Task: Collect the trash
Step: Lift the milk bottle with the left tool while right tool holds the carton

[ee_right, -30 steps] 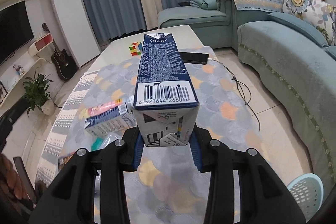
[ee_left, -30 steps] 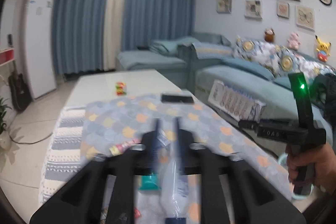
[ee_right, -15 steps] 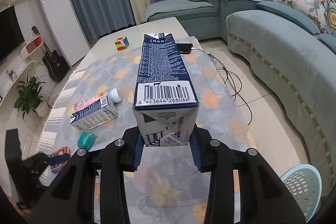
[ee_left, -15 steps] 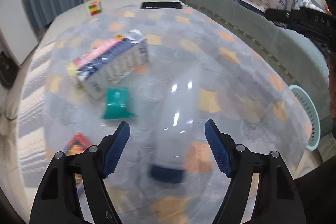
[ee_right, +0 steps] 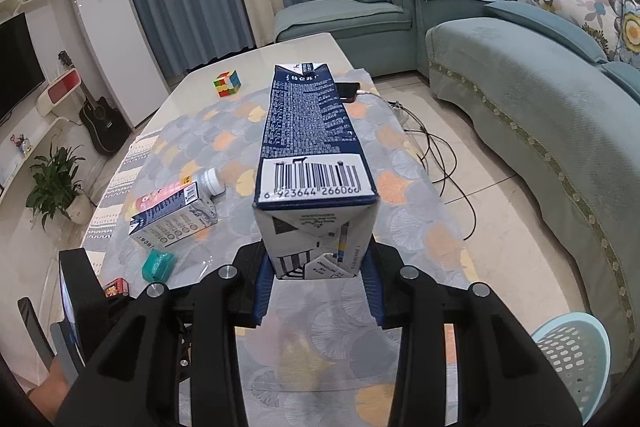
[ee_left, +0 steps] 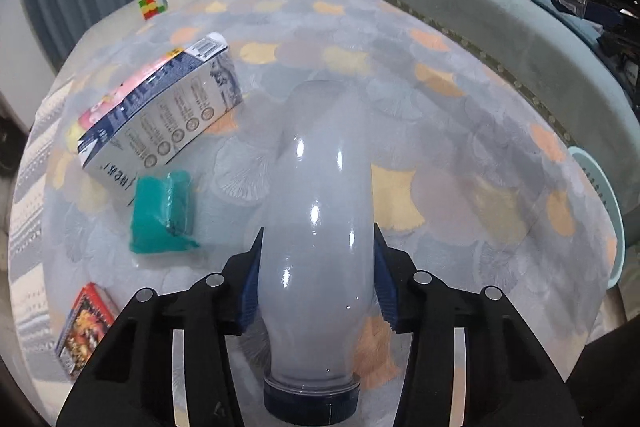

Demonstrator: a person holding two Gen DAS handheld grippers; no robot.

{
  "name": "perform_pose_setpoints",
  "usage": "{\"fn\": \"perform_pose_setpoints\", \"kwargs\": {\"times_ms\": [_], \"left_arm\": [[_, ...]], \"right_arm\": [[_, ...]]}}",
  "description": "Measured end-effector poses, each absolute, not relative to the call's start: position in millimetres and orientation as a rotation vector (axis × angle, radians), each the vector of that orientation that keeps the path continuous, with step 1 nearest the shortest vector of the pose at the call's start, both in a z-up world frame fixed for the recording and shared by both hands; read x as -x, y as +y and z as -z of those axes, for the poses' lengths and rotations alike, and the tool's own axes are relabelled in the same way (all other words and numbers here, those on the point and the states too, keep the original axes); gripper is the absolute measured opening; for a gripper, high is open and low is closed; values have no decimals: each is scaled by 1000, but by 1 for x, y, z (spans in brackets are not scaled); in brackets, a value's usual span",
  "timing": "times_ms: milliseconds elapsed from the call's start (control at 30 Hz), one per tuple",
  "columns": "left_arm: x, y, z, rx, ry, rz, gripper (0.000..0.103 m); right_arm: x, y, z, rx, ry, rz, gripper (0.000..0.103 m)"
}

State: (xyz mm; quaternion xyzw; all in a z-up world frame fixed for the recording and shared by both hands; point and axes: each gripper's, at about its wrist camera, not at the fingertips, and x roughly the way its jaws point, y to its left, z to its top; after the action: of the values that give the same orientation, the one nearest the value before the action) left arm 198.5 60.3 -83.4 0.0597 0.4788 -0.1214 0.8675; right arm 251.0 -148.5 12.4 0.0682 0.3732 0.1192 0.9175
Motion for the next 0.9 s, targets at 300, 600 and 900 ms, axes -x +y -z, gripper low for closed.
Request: {"fn": "perform_pose_setpoints", "kwargs": {"times_ms": [300,600,900], "left_arm": [[-160,57,2,-59,722,253,44],[-122,55,-53,-48,566,254,45],[-112,51,-70,-27,527,253,45]], "right_arm": [[-229,-150,-35,-77,649,-227,35],[-206,-149,-55,-31,580,-233,35],[-176,-159,-62,-38,576,-244,35]]}}
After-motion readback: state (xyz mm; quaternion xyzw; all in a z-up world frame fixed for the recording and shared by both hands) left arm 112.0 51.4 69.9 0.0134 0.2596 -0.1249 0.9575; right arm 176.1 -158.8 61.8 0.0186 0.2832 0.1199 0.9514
